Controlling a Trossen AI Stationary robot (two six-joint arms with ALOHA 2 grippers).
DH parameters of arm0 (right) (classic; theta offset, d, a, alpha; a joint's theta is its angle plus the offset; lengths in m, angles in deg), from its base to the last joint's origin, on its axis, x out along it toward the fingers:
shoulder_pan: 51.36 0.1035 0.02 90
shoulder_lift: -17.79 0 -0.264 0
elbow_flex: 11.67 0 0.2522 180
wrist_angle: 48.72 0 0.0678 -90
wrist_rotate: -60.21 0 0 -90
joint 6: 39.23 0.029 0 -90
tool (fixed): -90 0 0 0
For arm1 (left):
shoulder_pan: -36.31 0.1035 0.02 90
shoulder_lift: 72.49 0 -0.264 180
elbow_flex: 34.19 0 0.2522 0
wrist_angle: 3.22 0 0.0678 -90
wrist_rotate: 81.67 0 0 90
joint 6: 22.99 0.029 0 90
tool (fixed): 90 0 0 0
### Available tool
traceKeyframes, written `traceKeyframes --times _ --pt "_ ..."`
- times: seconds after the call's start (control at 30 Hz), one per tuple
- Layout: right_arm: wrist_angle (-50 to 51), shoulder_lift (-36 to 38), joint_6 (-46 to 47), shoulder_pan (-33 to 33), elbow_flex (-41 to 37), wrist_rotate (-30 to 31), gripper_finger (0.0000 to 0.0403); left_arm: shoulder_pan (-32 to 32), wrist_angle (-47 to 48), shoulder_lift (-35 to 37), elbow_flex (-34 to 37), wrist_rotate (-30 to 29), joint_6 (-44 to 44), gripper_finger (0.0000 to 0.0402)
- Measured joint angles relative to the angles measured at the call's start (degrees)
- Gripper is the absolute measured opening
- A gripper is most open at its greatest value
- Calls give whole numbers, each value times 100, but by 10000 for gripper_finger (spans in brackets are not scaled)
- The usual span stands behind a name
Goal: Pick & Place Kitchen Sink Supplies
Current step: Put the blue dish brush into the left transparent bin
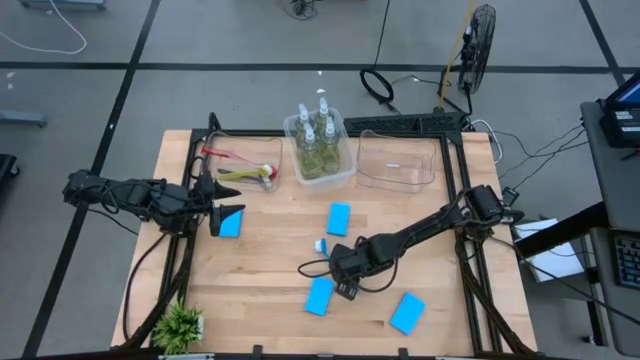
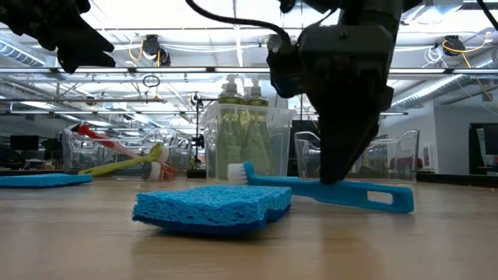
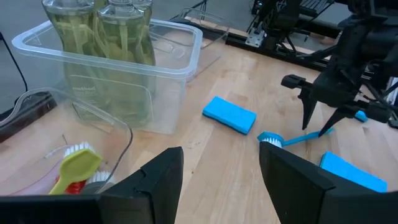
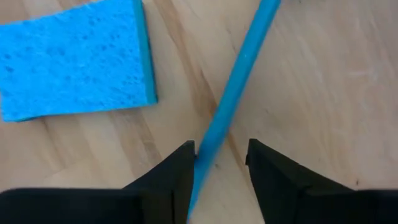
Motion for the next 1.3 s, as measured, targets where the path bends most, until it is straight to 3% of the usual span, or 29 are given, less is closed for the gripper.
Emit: traceKeyframes --times 0.47,0.8,0.9,1.1,1.3 --pt "107 -227 424 37 10 13 117 -1 -4 0 0 -7 -14 214" --pt "169 -28 608 45 -13 -268 19 0 -4 0 0 -4 -35 214" --pt "141 177 643 35 -13 -252 12 -1 -4 0 0 18 -64 214" --pt "-140 671 639 -15 -13 -117 10 -1 -257 -10 0 546 -220 214" --pt "-1145 1244 207 -92 -9 604 10 -2 -1116 -11 -2 1295 -236 214"
